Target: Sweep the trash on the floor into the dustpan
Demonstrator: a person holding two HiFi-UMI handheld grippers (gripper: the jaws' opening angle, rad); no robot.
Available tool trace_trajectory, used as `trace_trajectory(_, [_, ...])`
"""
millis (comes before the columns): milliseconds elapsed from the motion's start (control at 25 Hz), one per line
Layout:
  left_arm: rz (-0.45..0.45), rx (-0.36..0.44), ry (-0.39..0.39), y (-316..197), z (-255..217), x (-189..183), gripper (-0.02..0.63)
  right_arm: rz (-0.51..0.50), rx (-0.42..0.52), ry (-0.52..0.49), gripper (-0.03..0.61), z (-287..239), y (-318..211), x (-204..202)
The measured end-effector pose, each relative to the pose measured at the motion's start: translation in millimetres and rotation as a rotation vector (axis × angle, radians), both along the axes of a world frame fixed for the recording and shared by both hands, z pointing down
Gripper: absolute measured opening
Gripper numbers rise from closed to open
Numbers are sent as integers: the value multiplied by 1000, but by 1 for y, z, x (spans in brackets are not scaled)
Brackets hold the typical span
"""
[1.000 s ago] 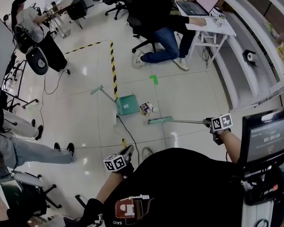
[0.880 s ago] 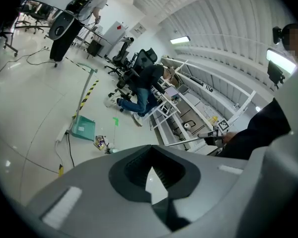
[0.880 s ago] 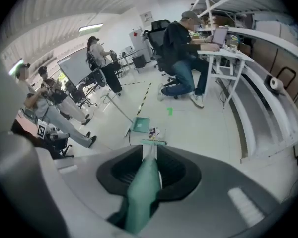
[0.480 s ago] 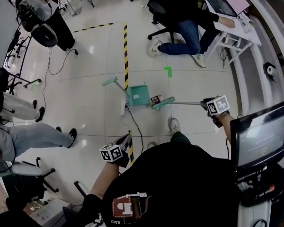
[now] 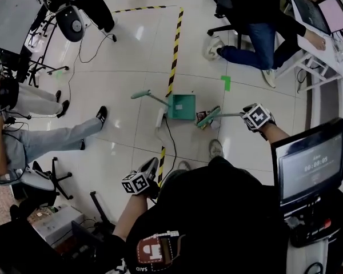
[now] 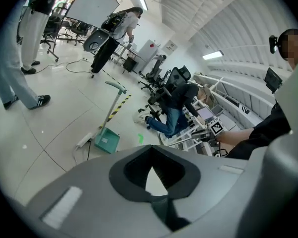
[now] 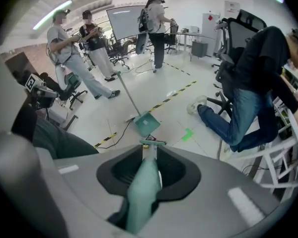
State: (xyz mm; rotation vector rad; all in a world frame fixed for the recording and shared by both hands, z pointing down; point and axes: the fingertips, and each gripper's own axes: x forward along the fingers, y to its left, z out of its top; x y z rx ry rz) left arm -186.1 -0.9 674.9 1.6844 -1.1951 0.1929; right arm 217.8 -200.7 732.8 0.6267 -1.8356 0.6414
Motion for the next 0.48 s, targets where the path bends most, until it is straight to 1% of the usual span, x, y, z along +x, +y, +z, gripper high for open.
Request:
trace_trajectory(160, [16, 1, 28, -22, 4, 17, -2, -111, 9, 57, 86, 15, -22, -15])
trace_trajectory(280, [40, -1, 54, -39, 10, 20, -2, -182, -1, 76, 85, 31, -30, -30])
trace_trajectory(400, [93, -23, 70, -41, 22, 15, -2, -191, -5, 99, 86, 42, -35, -44])
trace_trajectory(480, [116, -35, 77, -44, 28, 8, -2, -193, -13, 92, 86, 47, -37, -56])
